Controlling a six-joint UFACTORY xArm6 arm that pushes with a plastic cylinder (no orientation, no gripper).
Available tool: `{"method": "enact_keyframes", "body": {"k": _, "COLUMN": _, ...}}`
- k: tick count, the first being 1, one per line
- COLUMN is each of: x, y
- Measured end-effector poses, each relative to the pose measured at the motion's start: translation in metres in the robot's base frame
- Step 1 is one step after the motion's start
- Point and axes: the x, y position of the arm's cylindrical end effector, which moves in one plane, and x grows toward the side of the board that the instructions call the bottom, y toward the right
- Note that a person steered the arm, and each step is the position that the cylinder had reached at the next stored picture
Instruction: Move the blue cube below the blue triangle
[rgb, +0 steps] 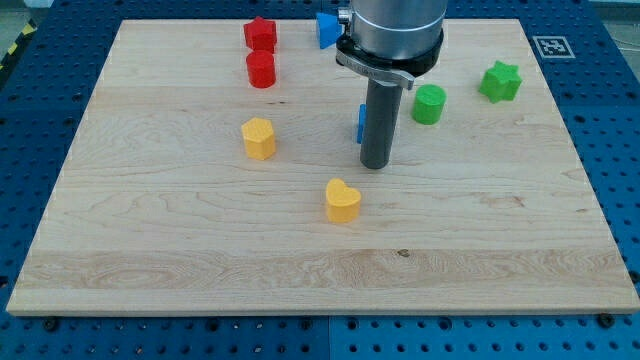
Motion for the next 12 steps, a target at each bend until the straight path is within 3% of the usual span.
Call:
{"method": "enact_keyframes", "body": {"k": 3, "x": -0.01, "y": 0.001}}
{"method": "enact_keyframes", "body": {"k": 6, "x": -0.098, "y": 0.006}}
{"method": "enact_keyframes", "body": {"k": 12, "x": -0.13, "y": -0.017}}
